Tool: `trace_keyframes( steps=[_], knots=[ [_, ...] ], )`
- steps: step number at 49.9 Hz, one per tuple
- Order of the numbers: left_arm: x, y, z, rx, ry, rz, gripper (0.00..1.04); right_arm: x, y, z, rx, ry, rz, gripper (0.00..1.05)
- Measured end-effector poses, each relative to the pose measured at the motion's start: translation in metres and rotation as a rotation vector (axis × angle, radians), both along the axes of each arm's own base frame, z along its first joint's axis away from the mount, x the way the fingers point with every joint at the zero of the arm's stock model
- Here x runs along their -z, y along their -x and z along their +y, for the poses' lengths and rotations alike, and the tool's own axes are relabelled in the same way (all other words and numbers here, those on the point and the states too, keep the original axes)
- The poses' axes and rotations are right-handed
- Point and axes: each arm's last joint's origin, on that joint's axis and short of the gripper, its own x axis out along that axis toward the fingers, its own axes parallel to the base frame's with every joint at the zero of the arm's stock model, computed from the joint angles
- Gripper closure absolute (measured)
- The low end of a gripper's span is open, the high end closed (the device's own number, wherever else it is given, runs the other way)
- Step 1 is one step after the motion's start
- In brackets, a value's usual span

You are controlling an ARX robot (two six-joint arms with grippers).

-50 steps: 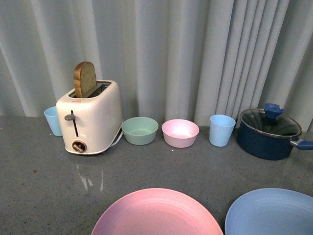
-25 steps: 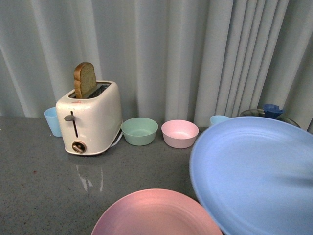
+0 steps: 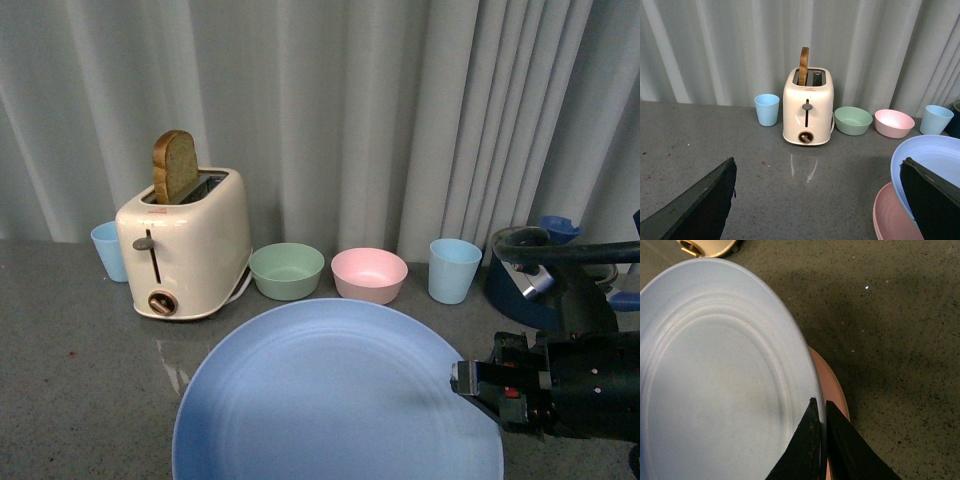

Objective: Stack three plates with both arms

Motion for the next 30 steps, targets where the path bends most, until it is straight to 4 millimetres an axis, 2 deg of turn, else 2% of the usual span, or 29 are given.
trace_keyframes(
  steps=[20, 30],
  knots=[
    [0.000, 0.000, 0.000, 0.000, 0.000, 0.000, 0.07, 0.016, -0.004, 0.018, -0.018, -0.007, 0.049, 1.02],
    [0.000, 0.000, 0.000, 0.000, 0.000, 0.000, 0.07, 0.025, -0.003, 0.021, -0.017, -0.005, 0.069, 1.02]
  ],
)
